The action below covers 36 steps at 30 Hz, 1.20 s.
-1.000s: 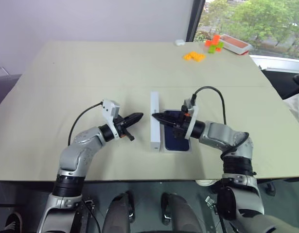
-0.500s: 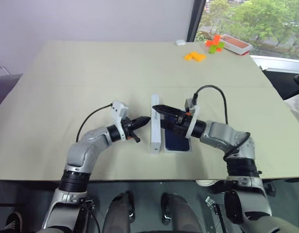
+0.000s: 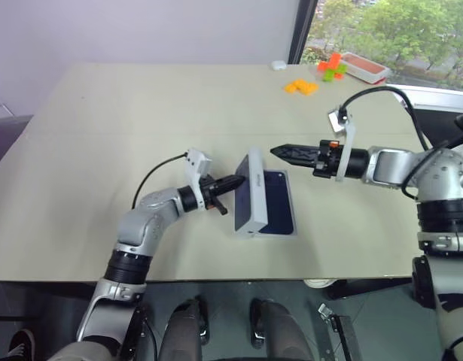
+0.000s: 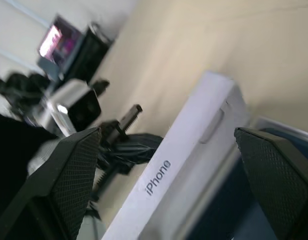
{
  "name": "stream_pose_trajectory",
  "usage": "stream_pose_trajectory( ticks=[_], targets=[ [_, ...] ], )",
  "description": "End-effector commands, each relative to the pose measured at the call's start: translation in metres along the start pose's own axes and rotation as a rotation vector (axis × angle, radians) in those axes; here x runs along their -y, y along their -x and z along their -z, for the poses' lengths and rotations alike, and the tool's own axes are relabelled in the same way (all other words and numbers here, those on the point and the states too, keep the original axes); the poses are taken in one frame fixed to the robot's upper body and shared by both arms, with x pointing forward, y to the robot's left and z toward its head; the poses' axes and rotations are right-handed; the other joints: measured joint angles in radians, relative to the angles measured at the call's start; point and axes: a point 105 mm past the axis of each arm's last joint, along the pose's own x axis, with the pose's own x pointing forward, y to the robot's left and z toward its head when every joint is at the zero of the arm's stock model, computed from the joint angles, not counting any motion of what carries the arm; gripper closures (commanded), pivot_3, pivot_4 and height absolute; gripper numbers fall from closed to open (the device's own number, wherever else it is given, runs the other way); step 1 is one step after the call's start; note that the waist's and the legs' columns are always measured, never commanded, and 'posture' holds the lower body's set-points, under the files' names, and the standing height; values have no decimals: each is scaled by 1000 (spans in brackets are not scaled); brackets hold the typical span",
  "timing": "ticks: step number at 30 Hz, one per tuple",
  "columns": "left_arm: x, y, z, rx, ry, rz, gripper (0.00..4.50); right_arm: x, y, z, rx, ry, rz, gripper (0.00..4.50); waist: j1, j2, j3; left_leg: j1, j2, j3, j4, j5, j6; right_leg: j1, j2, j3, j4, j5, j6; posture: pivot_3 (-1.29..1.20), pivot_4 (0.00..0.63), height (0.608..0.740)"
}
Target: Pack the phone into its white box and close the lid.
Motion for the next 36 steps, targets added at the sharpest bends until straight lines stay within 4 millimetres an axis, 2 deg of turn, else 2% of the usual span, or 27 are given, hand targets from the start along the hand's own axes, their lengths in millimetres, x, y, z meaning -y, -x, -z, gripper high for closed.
stream_pose_trajectory(
  ticks=[1, 4, 8, 11, 15, 18, 22, 25, 26, 32, 36],
  targets=[
    [8, -14, -5, -1, -70, 48, 4500, -4, 1, -4, -23, 213, -8, 58, 1, 0, 0, 0, 0, 0, 0, 0, 0, 0, 0, 0, 0, 0, 0, 0, 150, 740],
    [11, -21, -4, -5, -77, 61, 4500, -1, 0, 0, -32, 251, -17, 58, 3, 0, 0, 0, 0, 0, 1, 0, 0, 0, 0, 0, 0, 0, 0, 0, 150, 740],
    [7, -16, -14, 17, -103, 38, 4500, 2, -1, 0, -24, 272, -14, 58, -1, 0, 0, 0, 0, 0, 3, 0, 0, 1, 0, 0, 1, 0, 0, 0, 150, 740],
    [-5, -4, -26, 41, -148, -26, 4500, 13, -2, 9, -71, 347, 42, 58, 0, 0, 0, 0, 0, 0, 3, 0, 0, 0, 0, 0, 2, 0, 0, 0, 150, 740],
    [-19, 17, -43, 59, -218, -103, 4500, 21, -4, 12, -82, 409, 77, 58, -3, 0, 0, 0, 0, 0, 3, 0, 0, 0, 0, 0, 3, 0, 0, 0, 150, 740],
    [-21, 30, -44, 30, -221, -104, 4500, 27, -2, 16, -102, 459, 98, 839, 0, 0, 0, 0, 0, 0, 3, 0, 0, 0, 0, 0, 3, 0, 0, 0, 150, 740],
    [-22, 44, -21, -106, -269, -72, 4500, 31, 3, 13, -81, 460, 97, 2864, 1, 0, 0, 0, 0, 1, 4, -1, 0, 0, -1, 0, 3, 0, 0, 0, 150, 740],
    [-21, 45, -3, -193, -285, -28, 4500, 39, 8, 16, -107, 499, 121, 4243, 2, 0, 0, 0, 0, 1, 5, -2, -2, 0, -1, 0, 3, 0, 0, 0, 150, 740],
    [-21, 43, -2, -200, -286, -18, 4500, 40, 8, 19, -122, 512, 121, 4384, 4, 0, 0, 0, 0, 1, 5, -2, -2, 0, -1, 0, 3, 0, 0, 0, 150, 740],
    [-17, 27, 8, -271, -235, 82, 4500, 45, 10, 39, -238, 603, 112, 4384, 0, 0, 0, 0, 0, 1, 7, -2, -2, 1, -2, 0, 4, 0, -1, 0, 150, 740],
    [-14, 22, 15, -320, -193, 123, 4500, 46, 14, 40, -251, 608, 117, 4384, -4, 0, 0, 0, 0, 1, 7, -2, -2, 0, -2, 0, 5, 0, -1, 0, 150, 740]
  ],
)
